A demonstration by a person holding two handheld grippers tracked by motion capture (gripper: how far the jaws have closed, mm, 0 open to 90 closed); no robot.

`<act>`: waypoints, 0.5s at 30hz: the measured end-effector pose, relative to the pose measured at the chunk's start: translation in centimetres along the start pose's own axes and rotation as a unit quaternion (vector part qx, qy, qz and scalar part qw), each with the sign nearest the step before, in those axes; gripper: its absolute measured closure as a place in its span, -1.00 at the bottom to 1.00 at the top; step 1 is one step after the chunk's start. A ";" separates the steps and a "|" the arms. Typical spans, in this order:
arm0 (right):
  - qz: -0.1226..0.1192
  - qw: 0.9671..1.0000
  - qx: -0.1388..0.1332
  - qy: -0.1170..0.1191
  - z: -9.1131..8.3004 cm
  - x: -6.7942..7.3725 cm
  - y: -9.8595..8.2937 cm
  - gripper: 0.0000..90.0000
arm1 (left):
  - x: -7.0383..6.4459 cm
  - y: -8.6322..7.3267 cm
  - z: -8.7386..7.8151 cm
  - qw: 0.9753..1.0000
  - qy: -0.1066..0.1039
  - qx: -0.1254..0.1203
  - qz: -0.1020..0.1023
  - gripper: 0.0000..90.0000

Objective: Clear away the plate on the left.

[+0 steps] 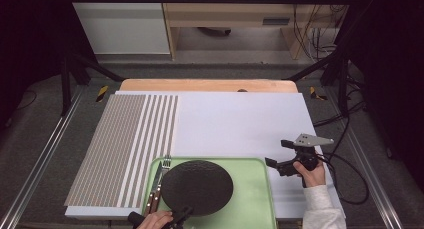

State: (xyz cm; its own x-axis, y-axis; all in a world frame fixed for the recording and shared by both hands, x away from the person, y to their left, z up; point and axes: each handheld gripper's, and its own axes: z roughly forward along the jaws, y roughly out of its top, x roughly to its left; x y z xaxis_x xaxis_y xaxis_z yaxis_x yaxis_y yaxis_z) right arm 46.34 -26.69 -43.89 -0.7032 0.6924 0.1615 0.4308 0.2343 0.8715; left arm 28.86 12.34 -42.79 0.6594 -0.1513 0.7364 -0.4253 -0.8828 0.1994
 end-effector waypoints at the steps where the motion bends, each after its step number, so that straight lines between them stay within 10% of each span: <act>1: 0.000 1.000 0.000 0.000 0.0 0.0 0.0 -0.99 | 0.0 0.0 0.0 1.000 -0.001 -0.001 0.004 0.92; 15: 0.002 1.000 0.002 0.002 0.1 0.1 0.0 -0.99 | -1.0 0.3 1.1 0.998 -0.068 -0.005 -0.012 0.70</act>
State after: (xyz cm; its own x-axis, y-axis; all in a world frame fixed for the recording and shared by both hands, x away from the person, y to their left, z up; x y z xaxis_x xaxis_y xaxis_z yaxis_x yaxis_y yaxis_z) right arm 46.33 -26.60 -43.91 -0.7035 0.6911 0.1658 0.4353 0.2345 0.8692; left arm 28.77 11.70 -44.15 0.7476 -0.1903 0.6363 -0.4142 -0.8825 0.2226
